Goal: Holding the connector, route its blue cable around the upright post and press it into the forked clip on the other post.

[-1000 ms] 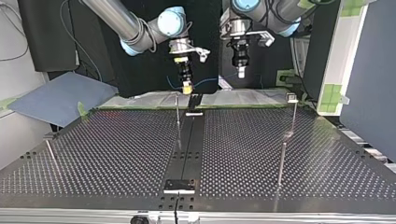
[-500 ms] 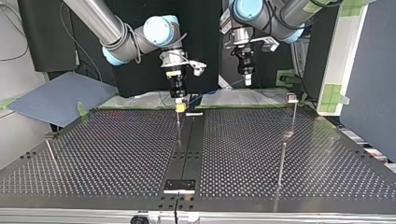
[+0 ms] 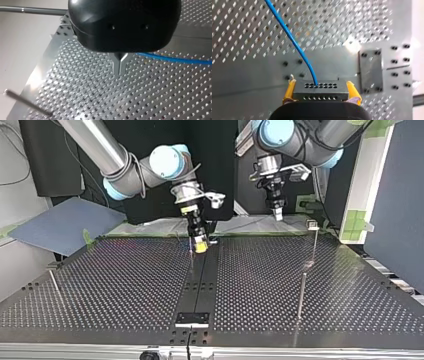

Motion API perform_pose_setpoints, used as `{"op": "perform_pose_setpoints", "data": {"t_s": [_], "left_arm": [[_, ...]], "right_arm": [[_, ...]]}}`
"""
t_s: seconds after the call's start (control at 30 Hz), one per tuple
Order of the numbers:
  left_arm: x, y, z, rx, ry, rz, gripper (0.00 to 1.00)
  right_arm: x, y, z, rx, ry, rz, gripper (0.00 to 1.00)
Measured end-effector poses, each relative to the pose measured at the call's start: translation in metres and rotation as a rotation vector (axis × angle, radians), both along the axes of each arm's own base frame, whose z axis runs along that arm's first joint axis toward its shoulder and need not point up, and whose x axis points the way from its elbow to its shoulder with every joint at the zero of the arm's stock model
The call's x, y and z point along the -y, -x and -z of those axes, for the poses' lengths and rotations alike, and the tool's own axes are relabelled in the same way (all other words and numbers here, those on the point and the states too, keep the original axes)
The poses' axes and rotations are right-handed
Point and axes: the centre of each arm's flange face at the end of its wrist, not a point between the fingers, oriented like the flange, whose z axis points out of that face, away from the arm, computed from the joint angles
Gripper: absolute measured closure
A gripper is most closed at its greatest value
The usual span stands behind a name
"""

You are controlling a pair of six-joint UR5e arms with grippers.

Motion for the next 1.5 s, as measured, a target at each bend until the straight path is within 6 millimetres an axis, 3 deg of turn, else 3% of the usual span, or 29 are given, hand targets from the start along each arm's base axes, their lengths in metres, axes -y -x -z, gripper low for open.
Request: {"op": "perform_pose_setpoints", "data": {"t_s": [0.37, 0.57, 1.1, 1.5], "left_arm": [[-0.030, -0.012, -0.037, 0.066, 0.072, 0.006, 1.00], [-0.047, -0.019, -0.062, 0.114, 0.094, 0.010, 1.00], [-0.092, -0.053, -0.154, 0.239, 0.098, -0.025, 1.00], [-0.092, -0.080, -0.192, 0.279, 0.089, 0.022, 1.00]], "right_arm": [[0.001, -0.022, -0.037, 0.025, 0.044, -0.093, 1.00], [0.000, -0.027, -0.044, 0.034, 0.056, -0.104, 1.00], [0.005, -0.038, -0.076, 0.065, 0.087, -0.114, 1.00], [0.011, -0.049, -0.110, 0.099, 0.126, -0.140, 1.00]]}}
